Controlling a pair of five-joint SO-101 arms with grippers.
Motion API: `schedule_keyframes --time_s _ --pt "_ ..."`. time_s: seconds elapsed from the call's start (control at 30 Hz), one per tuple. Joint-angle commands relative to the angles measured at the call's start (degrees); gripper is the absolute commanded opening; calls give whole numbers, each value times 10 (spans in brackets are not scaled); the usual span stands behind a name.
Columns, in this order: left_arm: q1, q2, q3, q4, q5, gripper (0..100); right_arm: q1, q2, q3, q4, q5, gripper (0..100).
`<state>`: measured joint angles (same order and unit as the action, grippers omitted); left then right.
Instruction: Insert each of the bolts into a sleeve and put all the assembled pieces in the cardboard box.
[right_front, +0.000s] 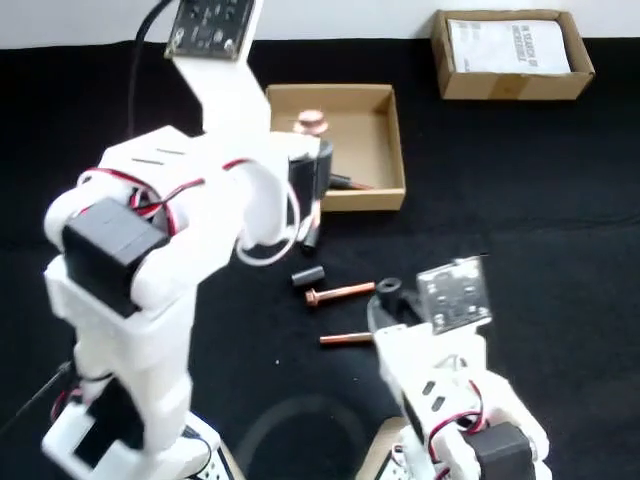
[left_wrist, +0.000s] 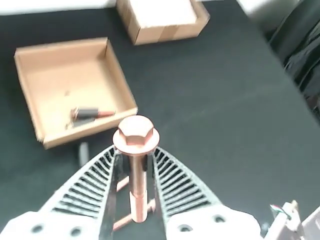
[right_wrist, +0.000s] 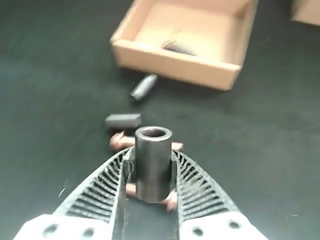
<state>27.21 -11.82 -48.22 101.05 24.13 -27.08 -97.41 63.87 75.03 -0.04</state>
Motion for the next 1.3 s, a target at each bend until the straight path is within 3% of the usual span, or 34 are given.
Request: schedule_keyframes --time_s 0.0,0.37,0.5,1.03,1.27 --pt "-7 -65 123 -34 1 9 -40 0 -23 -3 1 8" --pt "0 -182 552 -443 3 9 -38 0 5 -68 1 8" --pt "26 -232 647 -528 3 9 -38 0 10 -71 1 8" --pt "52 -303 694 -545 4 9 15 0 40 -128 1 8" --pt "85 -298 694 -546 54 9 15 0 40 -128 1 8"
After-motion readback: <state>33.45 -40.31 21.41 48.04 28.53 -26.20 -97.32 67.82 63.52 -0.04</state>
